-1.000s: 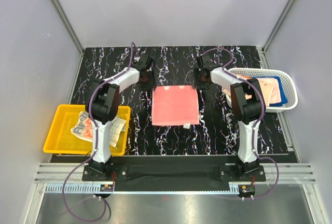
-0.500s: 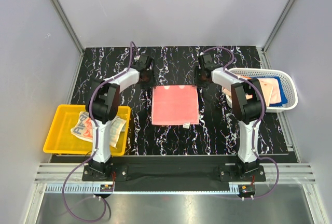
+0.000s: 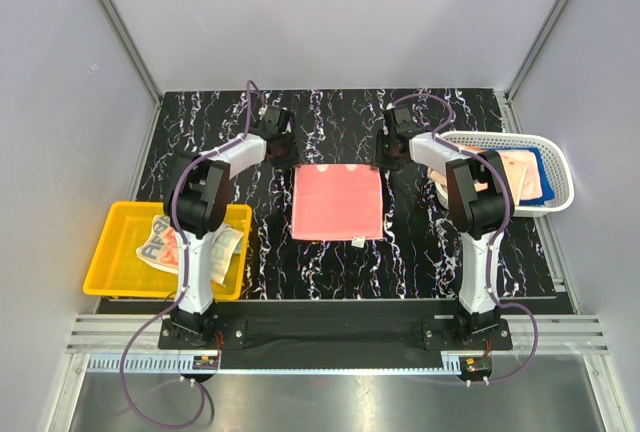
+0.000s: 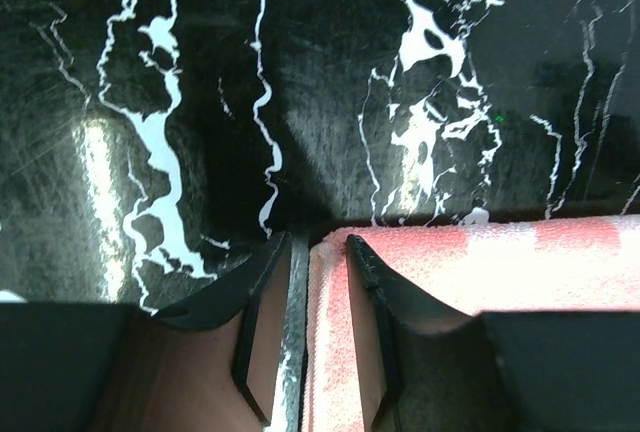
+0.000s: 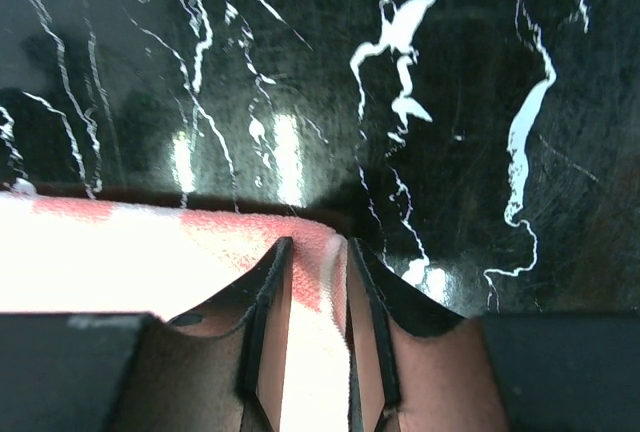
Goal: Fold and stack the towels
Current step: Fold the towel
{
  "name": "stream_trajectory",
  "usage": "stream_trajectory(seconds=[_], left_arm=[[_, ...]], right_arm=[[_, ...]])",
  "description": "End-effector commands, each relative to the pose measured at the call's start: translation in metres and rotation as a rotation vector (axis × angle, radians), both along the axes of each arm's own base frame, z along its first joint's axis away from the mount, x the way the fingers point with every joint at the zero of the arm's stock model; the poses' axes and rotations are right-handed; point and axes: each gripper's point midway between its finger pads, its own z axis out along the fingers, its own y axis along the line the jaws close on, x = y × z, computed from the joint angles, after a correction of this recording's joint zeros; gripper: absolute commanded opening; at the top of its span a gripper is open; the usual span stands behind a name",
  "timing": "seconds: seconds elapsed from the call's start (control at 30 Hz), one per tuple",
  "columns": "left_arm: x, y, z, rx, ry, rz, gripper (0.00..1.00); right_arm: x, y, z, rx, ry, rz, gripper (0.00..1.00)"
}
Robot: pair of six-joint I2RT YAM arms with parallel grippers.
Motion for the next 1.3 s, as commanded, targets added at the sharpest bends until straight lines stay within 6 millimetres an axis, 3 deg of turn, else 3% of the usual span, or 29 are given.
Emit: stream_trajectory(seconds=[0.0,0.07,0.33,0.53,0.67,1.0,1.27], left_arm=[[-0.004,-0.002,-0.013,-0.032,0.015,-0.004,0.34],[-0.005,-0.003,-0.013,-0.039,0.012,-0.009,0.34],[-0.006,-0.003,-0.014,-0.046,0.019,-0.001,0.18],[-0.007,-0.004,-0.014,-0.049,0.022,0.002,0.07],[-0.007,-0.005,-0.014,-0.057,0.022,0.005,0.00],[0.003,-0.008,0.008,-0.087,-0.040,0.004,0.00],[0.010,-0.006,0.040,-0.132,-0.127,0.033,0.00]], right_arm=[[0.008,-0.001,0.007,0.017,-0.039,0.005,0.37],[0.008,-0.002,0.010,0.020,-0.045,0.005,0.38],[0.008,0.000,0.020,0.035,-0.056,0.014,0.39],[0.006,0.000,0.016,0.043,-0.053,0.023,0.39],[0.006,0.000,0.012,0.052,-0.038,0.018,0.30],[0.020,-0.002,0.027,0.048,-0.088,0.013,0.02],[0.023,-0.007,0.059,0.058,-0.186,0.003,0.00]])
